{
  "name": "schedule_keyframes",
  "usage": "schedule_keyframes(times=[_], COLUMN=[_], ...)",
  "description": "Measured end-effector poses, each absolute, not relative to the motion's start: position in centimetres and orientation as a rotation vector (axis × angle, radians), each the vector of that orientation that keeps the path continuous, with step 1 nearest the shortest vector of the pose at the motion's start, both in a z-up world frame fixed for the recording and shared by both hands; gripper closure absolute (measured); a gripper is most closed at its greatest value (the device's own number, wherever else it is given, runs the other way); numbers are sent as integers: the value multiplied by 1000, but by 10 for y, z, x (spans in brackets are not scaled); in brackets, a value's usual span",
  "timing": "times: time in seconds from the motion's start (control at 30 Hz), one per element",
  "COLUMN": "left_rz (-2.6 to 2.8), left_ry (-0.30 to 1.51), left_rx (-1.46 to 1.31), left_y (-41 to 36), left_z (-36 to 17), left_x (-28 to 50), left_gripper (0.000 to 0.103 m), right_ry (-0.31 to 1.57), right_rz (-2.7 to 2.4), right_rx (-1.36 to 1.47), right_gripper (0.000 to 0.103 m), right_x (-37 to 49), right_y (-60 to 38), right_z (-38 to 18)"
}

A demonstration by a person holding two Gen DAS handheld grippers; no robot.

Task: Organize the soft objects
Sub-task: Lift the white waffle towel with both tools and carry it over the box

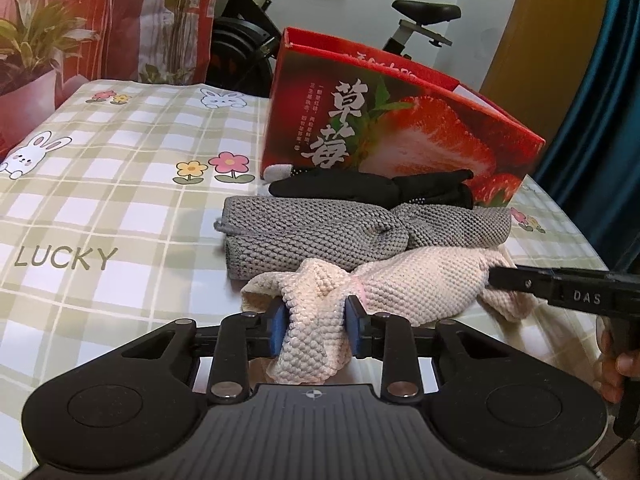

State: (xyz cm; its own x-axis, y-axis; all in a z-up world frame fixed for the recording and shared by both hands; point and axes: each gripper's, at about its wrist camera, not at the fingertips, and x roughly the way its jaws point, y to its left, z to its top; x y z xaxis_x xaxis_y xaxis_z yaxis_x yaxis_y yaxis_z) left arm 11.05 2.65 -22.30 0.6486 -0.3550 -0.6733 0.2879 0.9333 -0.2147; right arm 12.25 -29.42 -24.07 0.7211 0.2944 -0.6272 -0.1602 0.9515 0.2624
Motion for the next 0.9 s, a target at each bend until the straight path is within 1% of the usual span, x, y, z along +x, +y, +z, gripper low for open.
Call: schedule_keyframes(times=[0.5, 0.9], left_rz=[-368, -401], left_ry=[711, 640], left_rx=[-106, -91], left_y=[34, 33], left_z=[-208, -191], left_x=[101, 102], left_gripper=[72, 72], right_ry=[654, 596], right_rz=[259, 260], right_rx=[129, 146], right_gripper=[84, 84], right_x=[103, 101], right_y=[-282, -291], right_z=[-212, -192])
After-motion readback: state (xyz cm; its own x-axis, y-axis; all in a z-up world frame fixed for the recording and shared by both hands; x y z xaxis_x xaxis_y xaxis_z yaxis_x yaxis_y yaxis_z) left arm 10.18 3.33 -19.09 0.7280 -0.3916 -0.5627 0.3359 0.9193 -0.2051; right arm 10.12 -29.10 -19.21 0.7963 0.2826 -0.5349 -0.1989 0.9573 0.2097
